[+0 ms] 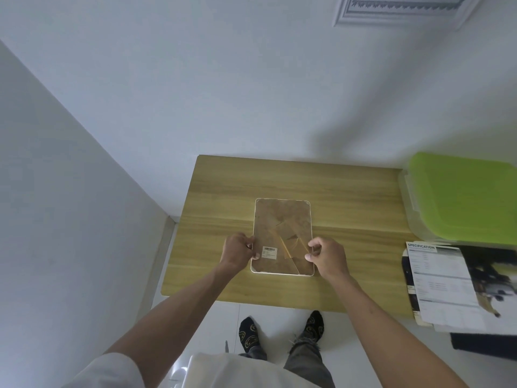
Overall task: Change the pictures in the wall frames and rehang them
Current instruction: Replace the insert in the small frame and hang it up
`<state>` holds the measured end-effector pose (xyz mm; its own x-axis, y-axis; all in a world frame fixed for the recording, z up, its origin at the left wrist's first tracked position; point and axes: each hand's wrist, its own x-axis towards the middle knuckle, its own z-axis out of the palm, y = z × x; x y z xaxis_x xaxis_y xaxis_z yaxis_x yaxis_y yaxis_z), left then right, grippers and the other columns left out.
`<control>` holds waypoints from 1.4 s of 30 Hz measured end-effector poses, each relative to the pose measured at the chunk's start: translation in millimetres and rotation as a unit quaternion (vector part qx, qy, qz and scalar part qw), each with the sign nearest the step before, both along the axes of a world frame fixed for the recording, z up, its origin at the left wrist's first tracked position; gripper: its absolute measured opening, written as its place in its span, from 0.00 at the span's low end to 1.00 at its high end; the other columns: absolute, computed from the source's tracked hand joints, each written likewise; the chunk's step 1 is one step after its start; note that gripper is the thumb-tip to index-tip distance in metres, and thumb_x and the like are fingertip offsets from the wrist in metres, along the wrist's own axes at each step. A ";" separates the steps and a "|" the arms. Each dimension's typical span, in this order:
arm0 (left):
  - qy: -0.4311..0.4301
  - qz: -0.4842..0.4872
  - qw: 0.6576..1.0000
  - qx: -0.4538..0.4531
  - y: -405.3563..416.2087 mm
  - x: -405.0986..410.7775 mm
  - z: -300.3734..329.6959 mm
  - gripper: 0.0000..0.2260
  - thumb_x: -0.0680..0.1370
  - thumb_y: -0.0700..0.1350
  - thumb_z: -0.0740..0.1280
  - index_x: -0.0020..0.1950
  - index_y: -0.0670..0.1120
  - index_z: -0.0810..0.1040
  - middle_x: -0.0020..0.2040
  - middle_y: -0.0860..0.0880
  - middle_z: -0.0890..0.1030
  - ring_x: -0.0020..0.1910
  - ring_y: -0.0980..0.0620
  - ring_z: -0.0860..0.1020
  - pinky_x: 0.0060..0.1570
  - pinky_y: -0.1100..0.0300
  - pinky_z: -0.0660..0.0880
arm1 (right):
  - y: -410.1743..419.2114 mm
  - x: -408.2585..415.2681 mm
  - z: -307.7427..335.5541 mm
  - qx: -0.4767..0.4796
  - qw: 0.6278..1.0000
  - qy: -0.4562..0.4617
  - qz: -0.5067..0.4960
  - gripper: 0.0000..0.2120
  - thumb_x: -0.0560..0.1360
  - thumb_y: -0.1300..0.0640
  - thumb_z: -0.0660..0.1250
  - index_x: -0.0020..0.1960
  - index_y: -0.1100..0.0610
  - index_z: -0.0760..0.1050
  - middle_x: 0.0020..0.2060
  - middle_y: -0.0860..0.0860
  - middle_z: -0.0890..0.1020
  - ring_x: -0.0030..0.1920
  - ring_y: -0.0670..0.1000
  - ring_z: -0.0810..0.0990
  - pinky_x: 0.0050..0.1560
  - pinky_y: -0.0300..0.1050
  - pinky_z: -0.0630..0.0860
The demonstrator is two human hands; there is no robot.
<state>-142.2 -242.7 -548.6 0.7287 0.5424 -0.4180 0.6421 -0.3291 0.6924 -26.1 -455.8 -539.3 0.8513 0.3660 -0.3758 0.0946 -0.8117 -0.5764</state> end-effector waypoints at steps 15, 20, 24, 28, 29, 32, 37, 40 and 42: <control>0.160 -0.421 0.848 0.279 14.8 69.4 19.5 0.65 0.60 0.50 0.82 0.78 0.39 0.37 0.79 0.41 0.35 0.78 0.44 0.37 0.77 0.49 0.43 | 30.7 55.6 16.8 -0.283 0.887 -0.053 0.361 0.59 0.70 0.45 0.76 0.80 0.56 0.33 0.79 0.54 0.34 0.79 0.57 0.36 0.78 0.58 0.42; 0.182 -0.457 0.831 0.259 21.3 83.8 21.1 0.62 0.63 0.49 0.81 0.79 0.38 0.38 0.79 0.43 0.36 0.79 0.46 0.40 0.76 0.54 0.51 | 43.2 65.7 11.5 -0.289 0.866 -0.044 0.407 0.62 0.68 0.47 0.78 0.79 0.61 0.34 0.79 0.59 0.36 0.80 0.57 0.39 0.79 0.56 0.43; 0.183 -0.463 0.831 0.247 27.0 82.7 23.7 0.68 0.57 0.55 0.83 0.79 0.42 0.37 0.79 0.48 0.35 0.79 0.48 0.41 0.71 0.49 0.66 | 51.9 64.2 10.5 -0.314 0.850 -0.081 0.416 0.63 0.66 0.45 0.78 0.79 0.64 0.35 0.79 0.63 0.39 0.80 0.60 0.42 0.79 0.55 0.43; 0.192 -0.458 0.836 0.236 23.2 84.9 25.7 0.68 0.57 0.52 0.84 0.79 0.41 0.37 0.79 0.47 0.33 0.79 0.46 0.41 0.73 0.49 0.61 | 57.2 62.9 10.9 -0.325 0.850 -0.074 0.408 0.64 0.66 0.46 0.79 0.79 0.64 0.34 0.78 0.63 0.38 0.79 0.61 0.41 0.79 0.54 0.43; 0.194 -0.456 0.837 0.232 22.8 84.8 25.3 0.68 0.58 0.52 0.84 0.79 0.41 0.36 0.78 0.47 0.32 0.79 0.47 0.39 0.73 0.49 0.60 | 56.3 63.5 11.4 -0.322 0.853 -0.061 0.406 0.64 0.66 0.46 0.79 0.79 0.64 0.33 0.78 0.62 0.37 0.79 0.61 0.40 0.79 0.54 0.43; 0.193 -0.444 0.847 0.221 25.0 82.2 23.3 0.67 0.59 0.52 0.83 0.78 0.43 0.34 0.78 0.49 0.31 0.78 0.49 0.38 0.75 0.51 0.58 | 48.8 67.5 13.2 -0.298 0.869 -0.029 0.395 0.64 0.67 0.47 0.79 0.79 0.59 0.32 0.78 0.57 0.34 0.79 0.57 0.38 0.79 0.56 0.43; 0.175 -0.403 0.872 0.214 22.0 73.9 22.9 0.66 0.60 0.51 0.83 0.79 0.44 0.36 0.78 0.46 0.32 0.77 0.46 0.34 0.76 0.50 0.40 | 40.3 61.6 19.4 -0.253 0.903 -0.006 0.346 0.62 0.66 0.51 0.80 0.80 0.54 0.36 0.79 0.49 0.34 0.80 0.54 0.50 0.77 0.55 0.54; 0.166 -0.317 0.917 0.177 15.2 57.1 18.9 0.62 0.63 0.46 0.82 0.79 0.44 0.37 0.78 0.39 0.34 0.77 0.39 0.33 0.76 0.46 0.38 | 32.9 46.5 16.7 -0.185 0.948 0.003 0.258 0.55 0.65 0.59 0.80 0.81 0.52 0.48 0.81 0.49 0.43 0.75 0.56 0.65 0.66 0.52 0.72; 0.132 -0.227 0.957 0.120 4.6 44.5 18.8 0.54 0.65 0.43 0.79 0.79 0.44 0.45 0.78 0.38 0.49 0.77 0.35 0.45 0.76 0.47 0.49 | 26.0 31.1 10.6 -0.128 0.974 0.018 0.184 0.47 0.68 0.63 0.76 0.80 0.50 0.55 0.80 0.54 0.50 0.75 0.56 0.65 0.67 0.49 0.70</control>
